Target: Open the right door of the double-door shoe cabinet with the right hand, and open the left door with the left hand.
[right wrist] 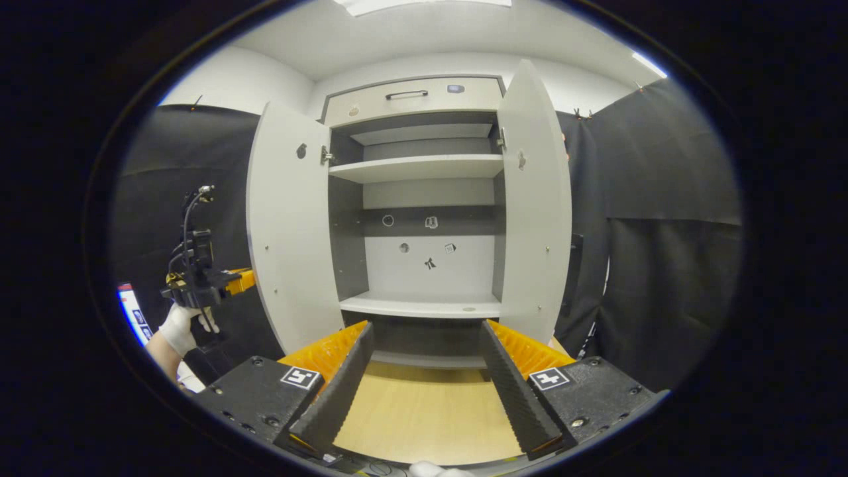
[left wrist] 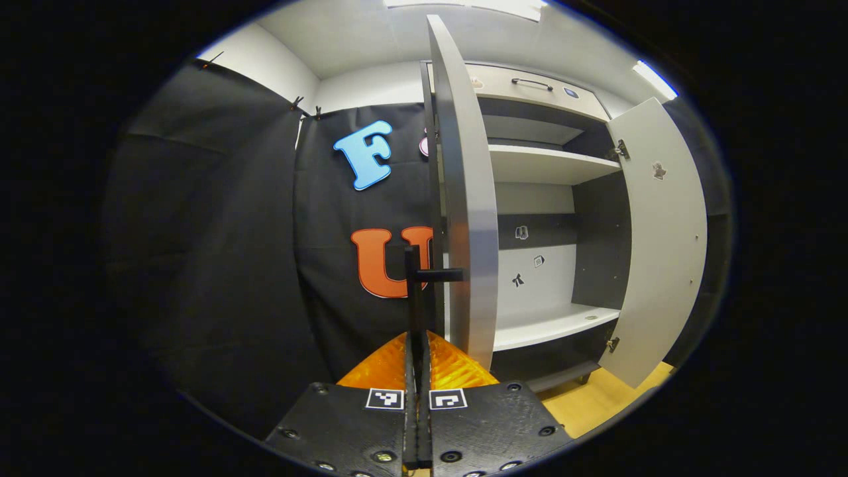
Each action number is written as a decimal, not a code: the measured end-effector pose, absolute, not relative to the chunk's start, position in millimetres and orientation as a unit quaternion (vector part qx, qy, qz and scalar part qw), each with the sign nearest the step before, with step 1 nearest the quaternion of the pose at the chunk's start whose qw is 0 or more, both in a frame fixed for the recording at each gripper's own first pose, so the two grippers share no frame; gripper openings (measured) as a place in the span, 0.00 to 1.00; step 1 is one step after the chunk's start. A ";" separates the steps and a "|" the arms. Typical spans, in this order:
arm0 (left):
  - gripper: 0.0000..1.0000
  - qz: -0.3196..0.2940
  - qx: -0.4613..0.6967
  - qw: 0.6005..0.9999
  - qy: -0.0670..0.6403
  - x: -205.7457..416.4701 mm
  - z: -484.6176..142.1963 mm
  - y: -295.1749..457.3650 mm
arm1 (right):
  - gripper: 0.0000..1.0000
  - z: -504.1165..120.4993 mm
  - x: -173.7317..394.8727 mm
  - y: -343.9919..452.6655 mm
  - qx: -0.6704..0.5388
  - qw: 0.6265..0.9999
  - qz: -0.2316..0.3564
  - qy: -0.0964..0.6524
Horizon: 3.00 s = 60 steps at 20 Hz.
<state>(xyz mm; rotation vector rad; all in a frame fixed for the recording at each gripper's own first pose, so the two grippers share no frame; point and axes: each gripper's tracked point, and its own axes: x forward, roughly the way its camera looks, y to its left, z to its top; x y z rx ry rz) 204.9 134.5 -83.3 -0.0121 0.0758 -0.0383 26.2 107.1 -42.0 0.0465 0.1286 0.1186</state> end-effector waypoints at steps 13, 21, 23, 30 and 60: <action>0.98 0.052 -0.025 0.995 0.077 140.1 -125.8 163.5 | 0.99 -52.5 23.7 82.8 0.027 0.994 0.072 0.074; 0.98 0.051 -0.021 0.994 0.098 81.4 -124.3 103.4 | 1.00 -48.1 7.9 48.6 0.019 0.994 0.079 0.072; 0.98 0.037 -0.025 0.995 0.092 67.7 -111.6 73.6 | 1.00 -40.5 1.5 40.0 0.018 0.994 0.083 0.064; 0.98 -0.037 -0.044 0.996 0.061 28.2 -48.0 -32.2 | 1.00 -10.0 -23.6 7.5 0.026 0.997 0.074 0.029; 0.97 -0.013 -0.002 1.000 0.017 -27.1 10.7 -31.9 | 0.99 1.9 -59.9 -14.5 0.029 0.999 0.036 0.012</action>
